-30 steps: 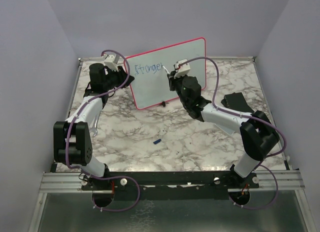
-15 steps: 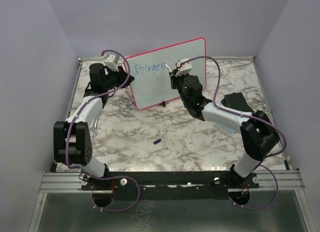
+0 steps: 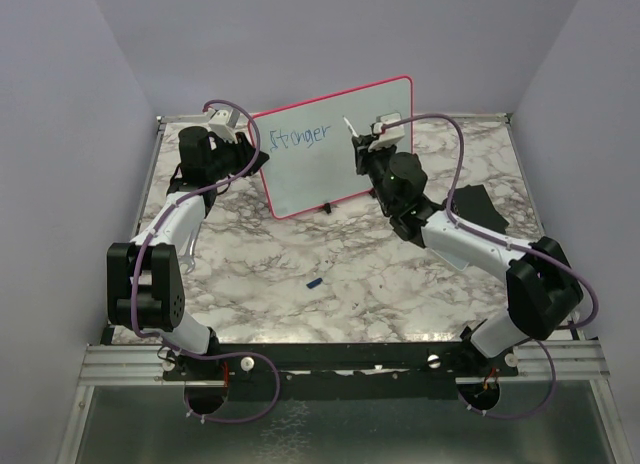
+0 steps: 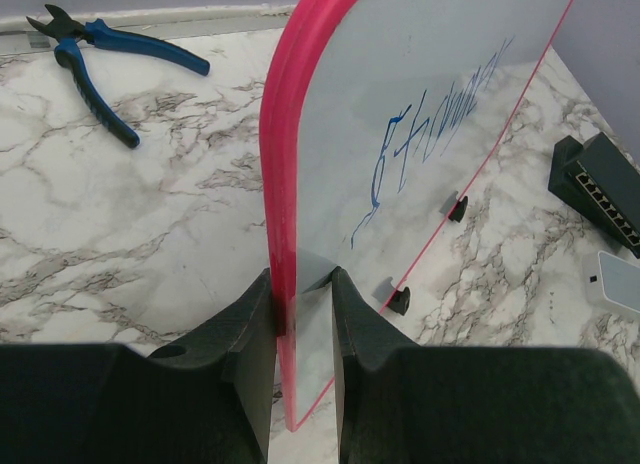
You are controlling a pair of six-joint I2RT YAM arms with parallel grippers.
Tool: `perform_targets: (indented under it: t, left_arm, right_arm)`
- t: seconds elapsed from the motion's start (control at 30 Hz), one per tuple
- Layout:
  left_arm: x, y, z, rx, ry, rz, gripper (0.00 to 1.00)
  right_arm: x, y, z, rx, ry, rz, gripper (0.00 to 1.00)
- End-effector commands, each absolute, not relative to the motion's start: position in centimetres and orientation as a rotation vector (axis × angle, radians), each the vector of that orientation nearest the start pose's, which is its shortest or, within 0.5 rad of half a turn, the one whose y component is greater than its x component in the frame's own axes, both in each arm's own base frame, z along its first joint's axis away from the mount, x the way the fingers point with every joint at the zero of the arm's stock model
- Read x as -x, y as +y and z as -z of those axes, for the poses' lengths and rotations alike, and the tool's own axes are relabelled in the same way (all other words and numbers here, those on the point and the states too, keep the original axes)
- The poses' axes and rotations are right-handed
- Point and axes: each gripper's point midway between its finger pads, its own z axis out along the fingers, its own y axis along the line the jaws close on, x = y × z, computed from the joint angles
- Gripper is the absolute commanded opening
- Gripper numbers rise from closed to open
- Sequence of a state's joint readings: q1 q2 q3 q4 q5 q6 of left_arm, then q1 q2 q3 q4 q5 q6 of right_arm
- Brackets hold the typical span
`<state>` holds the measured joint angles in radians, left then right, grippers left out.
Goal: Write a sentence on the whiteboard
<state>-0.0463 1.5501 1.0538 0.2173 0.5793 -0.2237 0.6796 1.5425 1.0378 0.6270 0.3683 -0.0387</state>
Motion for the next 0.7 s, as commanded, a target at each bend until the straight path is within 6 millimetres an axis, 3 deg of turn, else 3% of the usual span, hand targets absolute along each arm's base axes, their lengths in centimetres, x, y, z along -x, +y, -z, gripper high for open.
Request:
perform_targets:
  t: [0.0,0.3,0.67]
  left_arm:
    - [-44.6,-12.4,-21.5,-0.249,1.863,0.700,0.10]
    - [-44.7,-12.4,-21.3,-0.248,1.868,0.700,0.10]
    - [-44.8,-12.5,-21.3,-0.253,1.869,0.697,0.10]
  right_arm:
    - [-43.6,25.1,-28.9,0.229,1.476,-0.231,0.01]
    - [-44.5,24.5,-28.0,0.240,1.509,-0.254,0.01]
    - [-45.1,25.6,-26.4,0.254,1.546,-0.300,0.01]
